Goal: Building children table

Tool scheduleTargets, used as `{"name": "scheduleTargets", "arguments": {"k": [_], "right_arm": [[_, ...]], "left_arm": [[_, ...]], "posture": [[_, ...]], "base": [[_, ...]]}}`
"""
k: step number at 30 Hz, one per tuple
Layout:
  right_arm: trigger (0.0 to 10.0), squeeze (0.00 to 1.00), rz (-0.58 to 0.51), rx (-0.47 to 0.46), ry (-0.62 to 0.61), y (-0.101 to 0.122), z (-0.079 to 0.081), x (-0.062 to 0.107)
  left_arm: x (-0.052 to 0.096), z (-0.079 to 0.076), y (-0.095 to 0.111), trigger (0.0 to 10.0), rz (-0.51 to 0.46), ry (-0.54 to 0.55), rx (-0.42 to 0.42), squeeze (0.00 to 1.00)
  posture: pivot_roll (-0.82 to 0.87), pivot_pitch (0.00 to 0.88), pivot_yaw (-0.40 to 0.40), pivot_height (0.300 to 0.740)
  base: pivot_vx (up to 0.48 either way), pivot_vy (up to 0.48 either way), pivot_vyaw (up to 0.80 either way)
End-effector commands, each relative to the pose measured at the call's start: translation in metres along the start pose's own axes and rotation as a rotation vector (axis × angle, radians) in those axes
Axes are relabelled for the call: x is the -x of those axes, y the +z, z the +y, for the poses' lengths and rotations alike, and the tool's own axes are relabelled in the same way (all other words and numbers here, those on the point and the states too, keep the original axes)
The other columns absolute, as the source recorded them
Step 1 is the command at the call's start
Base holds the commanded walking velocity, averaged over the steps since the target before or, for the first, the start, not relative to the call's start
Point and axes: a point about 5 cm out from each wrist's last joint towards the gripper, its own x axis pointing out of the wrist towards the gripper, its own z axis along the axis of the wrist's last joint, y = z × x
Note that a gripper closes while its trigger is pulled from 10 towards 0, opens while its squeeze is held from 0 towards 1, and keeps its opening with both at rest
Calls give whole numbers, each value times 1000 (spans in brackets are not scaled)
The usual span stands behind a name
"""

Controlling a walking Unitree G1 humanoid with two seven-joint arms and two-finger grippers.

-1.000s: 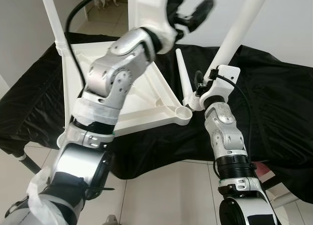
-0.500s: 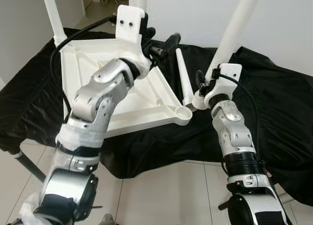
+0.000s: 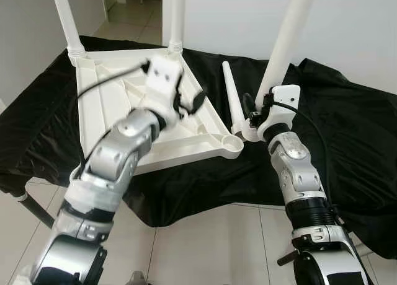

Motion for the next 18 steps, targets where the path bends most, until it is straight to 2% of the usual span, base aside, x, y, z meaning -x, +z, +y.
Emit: {"name": "scheduleTargets", "arguments": {"k": [1,4,6,11,12,14,16,18], "right_arm": [[10000,0,-15,23,7,1,-4,2],[10000,0,-7,36,29,-1,-5,4],[10000,0,-3,38,33,-3,-7,4],[10000,0,-1,34,34,-4,-7,4],[10000,0,-1,32,34,-4,-7,3],[10000,0,-2,30,35,-4,-5,3],[10000,0,-2,30,35,-4,-5,3],[10000,0,-5,29,36,-4,-5,3]], "left_arm": [[-1,-15,2,10000,-16,-157,-41,0],[-1,-21,-3,10000,-23,-177,-20,0],[1,-22,-9,10000,-23,-199,34,0],[3,-26,-13,10000,-15,-226,33,0],[4,-29,-15,10000,-7,-246,28,0],[6,-38,-24,10000,38,-311,74,0],[6,-38,-24,10000,38,-311,74,0],[4,-42,-31,10000,83,-335,65,0]], "posture": [[40,27,-62,740],[37,23,-61,740],[37,22,-61,740],[40,17,-64,740],[40,17,-64,740],[42,16,-65,740],[42,16,-65,740],[43,16,-64,740]], "base": [[0,0,0],[0,0,0],[0,0,0],[0,0,0],[0,0,0],[0,0,0],[0,0,0],[0,0,0]]}}
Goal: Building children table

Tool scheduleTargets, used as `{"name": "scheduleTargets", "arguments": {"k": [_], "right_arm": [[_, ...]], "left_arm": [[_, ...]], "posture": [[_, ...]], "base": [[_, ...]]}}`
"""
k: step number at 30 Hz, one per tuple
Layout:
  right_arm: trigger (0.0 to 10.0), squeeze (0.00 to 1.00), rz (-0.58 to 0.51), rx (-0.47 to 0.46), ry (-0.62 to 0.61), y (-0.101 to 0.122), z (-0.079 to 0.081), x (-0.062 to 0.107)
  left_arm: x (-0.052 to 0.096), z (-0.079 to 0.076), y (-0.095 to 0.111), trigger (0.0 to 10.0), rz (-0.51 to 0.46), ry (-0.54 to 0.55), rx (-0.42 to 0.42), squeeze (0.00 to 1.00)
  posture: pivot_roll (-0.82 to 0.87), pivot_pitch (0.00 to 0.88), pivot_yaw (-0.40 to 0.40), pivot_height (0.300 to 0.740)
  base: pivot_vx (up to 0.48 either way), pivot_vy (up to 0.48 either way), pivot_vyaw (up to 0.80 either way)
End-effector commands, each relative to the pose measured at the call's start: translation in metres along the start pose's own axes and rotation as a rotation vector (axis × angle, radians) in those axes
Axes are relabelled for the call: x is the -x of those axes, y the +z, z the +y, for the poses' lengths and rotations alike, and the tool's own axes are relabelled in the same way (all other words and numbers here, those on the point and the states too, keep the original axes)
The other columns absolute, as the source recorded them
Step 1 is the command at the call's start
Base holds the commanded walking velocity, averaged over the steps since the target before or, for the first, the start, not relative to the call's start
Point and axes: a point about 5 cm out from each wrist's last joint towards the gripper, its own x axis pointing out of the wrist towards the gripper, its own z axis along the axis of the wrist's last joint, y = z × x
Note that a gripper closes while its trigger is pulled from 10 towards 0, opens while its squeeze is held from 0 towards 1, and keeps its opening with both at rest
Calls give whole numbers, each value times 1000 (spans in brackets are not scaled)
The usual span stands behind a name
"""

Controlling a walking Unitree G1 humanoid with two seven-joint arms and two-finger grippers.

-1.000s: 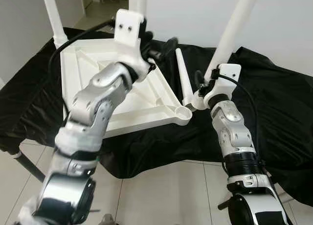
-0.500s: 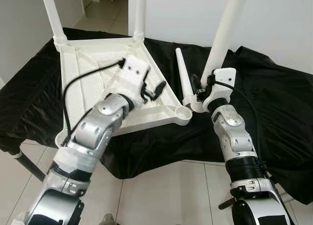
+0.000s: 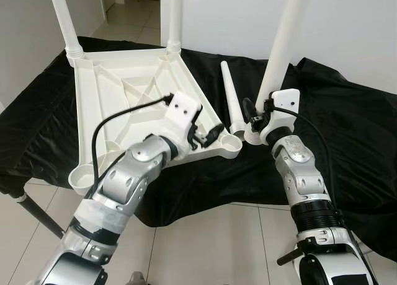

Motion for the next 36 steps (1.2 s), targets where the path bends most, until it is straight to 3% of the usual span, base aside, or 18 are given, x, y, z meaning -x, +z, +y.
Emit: {"name": "scheduleTargets", "arguments": {"k": [1,4,7,18,32,33,35,36], "right_arm": [[10000,0,-9,-3,-1,0,-1,0],[10000,0,-17,-4,-8,2,-2,0],[10000,0,-19,-3,-13,2,-3,1],[10000,0,-15,25,-52,3,-12,4],[10000,0,-13,45,-80,4,-17,7],[10000,0,-12,47,-83,4,-17,7],[10000,0,-12,47,-83,4,-17,7],[10000,0,-12,49,-86,4,-18,7]], "left_arm": [[-1,-9,-6,10000,36,-133,-1,0],[-10,-9,-19,10000,124,-145,-73,0],[-13,-7,-25,10000,157,-146,-91,0],[-25,3,-51,10000,336,-173,-96,0],[-30,10,-65,10000,430,-194,-86,0],[-30,9,-64,6941,425,-212,-80,0],[-30,9,-64,6941,425,-212,-80,0],[-29,8,-64,3843,427,-229,-82,0]], "posture": [[43,16,-64,740],[34,21,-58,740],[29,23,-54,740],[-7,28,-24,740],[-29,33,-2,740],[-29,33,-2,740],[-29,33,-2,740],[-32,35,-1,740]], "base": [[0,0,0],[0,0,0],[0,0,0],[0,0,0],[0,0,0],[0,0,0],[0,0,0],[0,0,0]]}}
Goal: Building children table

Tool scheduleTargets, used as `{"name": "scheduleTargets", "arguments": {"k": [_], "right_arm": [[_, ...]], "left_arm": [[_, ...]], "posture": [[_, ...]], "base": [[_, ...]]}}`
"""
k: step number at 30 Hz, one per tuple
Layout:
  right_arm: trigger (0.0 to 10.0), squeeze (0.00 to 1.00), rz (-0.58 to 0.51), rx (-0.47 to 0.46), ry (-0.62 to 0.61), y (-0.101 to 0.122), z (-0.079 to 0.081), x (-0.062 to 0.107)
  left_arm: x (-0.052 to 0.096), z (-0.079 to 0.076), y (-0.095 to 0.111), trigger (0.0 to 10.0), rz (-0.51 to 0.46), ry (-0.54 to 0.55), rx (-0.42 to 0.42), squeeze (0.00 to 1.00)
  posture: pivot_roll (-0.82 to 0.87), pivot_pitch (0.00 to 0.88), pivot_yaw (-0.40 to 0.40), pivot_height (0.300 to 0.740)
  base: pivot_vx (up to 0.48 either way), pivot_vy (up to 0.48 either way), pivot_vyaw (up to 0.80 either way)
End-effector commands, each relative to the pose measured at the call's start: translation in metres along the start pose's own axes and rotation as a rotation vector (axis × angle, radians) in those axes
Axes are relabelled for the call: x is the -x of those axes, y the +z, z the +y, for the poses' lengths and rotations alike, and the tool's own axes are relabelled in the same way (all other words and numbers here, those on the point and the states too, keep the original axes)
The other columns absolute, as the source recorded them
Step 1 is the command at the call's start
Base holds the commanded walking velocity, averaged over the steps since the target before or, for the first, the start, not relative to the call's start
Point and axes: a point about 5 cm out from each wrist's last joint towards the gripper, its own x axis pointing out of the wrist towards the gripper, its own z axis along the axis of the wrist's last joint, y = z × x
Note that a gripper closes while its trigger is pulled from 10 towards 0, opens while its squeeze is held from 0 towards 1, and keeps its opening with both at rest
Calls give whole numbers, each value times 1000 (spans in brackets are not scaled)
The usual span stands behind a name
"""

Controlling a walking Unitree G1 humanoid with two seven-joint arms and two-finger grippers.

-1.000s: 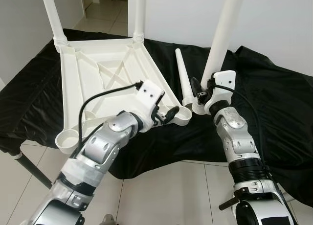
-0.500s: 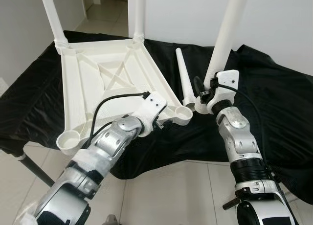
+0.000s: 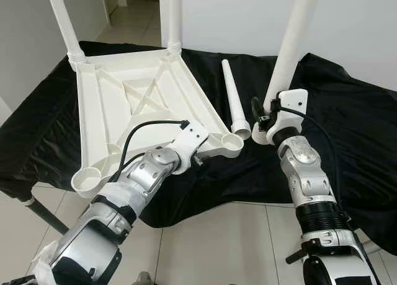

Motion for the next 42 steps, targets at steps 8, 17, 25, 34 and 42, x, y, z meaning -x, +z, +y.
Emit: {"name": "scheduleTargets", "arguments": {"k": [8,17,25,34,42], "right_arm": [[10000,0,-2,14,-28,1,-7,3],[10000,0,0,19,-26,1,-6,2],[10000,0,5,17,-22,-1,-4,2],[10000,0,13,11,13,-3,3,1],[10000,0,26,-36,97,-10,18,4]], "left_arm": [[8,-21,0,0,7,-421,-81,0],[19,-27,-2,0,1,-509,-199,0],[21,-21,-1,10000,-1,-479,-206,0],[26,-8,13,10000,-62,-423,-197,1000],[53,-3,47,10000,-245,-439,-102,0]], "posture": [[-35,36,2,740],[-30,36,6,740],[-21,33,6,740],[-8,32,1,740],[4,34,-8,740]], "base": [[0,0,0],[0,0,0],[0,0,0],[0,0,0],[0,0,0]]}}
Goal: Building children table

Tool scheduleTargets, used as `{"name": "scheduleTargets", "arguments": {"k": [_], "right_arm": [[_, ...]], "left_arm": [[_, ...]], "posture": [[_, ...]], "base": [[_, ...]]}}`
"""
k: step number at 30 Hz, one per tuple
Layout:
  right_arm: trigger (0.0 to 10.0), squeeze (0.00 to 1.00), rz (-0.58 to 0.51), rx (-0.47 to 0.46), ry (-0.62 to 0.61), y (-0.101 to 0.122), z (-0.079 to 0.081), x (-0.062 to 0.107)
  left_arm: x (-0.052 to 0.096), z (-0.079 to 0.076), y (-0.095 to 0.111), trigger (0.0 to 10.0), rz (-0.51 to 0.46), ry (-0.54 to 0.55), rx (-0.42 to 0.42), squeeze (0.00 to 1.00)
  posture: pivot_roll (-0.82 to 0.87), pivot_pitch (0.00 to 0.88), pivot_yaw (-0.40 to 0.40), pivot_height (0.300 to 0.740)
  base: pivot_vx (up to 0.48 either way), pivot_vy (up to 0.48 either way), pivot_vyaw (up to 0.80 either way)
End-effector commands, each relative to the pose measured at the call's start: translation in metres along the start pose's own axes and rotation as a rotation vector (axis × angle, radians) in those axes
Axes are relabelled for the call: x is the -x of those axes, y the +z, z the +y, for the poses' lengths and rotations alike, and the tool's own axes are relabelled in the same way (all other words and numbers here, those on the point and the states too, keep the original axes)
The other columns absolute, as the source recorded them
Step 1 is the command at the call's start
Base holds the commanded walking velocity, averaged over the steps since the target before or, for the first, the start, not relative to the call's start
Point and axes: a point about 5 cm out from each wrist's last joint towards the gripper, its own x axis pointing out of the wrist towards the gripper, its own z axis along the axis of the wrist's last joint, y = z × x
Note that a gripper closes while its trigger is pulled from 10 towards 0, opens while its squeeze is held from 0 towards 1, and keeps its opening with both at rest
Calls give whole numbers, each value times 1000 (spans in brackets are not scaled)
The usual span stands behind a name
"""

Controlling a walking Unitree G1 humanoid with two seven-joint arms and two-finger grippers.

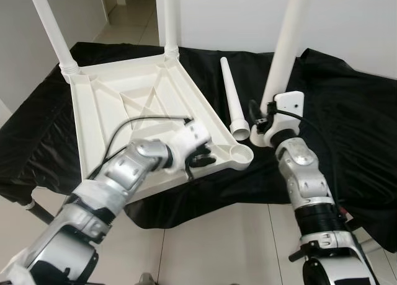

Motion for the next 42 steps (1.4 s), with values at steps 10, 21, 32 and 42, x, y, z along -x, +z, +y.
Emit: {"name": "scheduleTargets", "arguments": {"k": [10,21,32,42], "right_arm": [[10000,0,-3,-116,44,-16,8,16],[10000,0,28,-112,70,-32,6,27],[10000,0,39,-40,137,-40,5,29],[10000,0,5,23,230,-39,19,27]], "left_arm": [[18,-6,11,10000,-125,54,83,0],[29,-15,11,10000,-122,119,10,0],[33,-24,18,10000,-141,120,30,0],[23,-42,17,10000,-133,65,18,0]], "posture": [[25,34,-32,740],[36,32,-48,740],[44,32,-56,740],[44,40,-59,740]], "base": [[0,0,0],[0,0,0],[0,0,0],[0,0,0]]}}
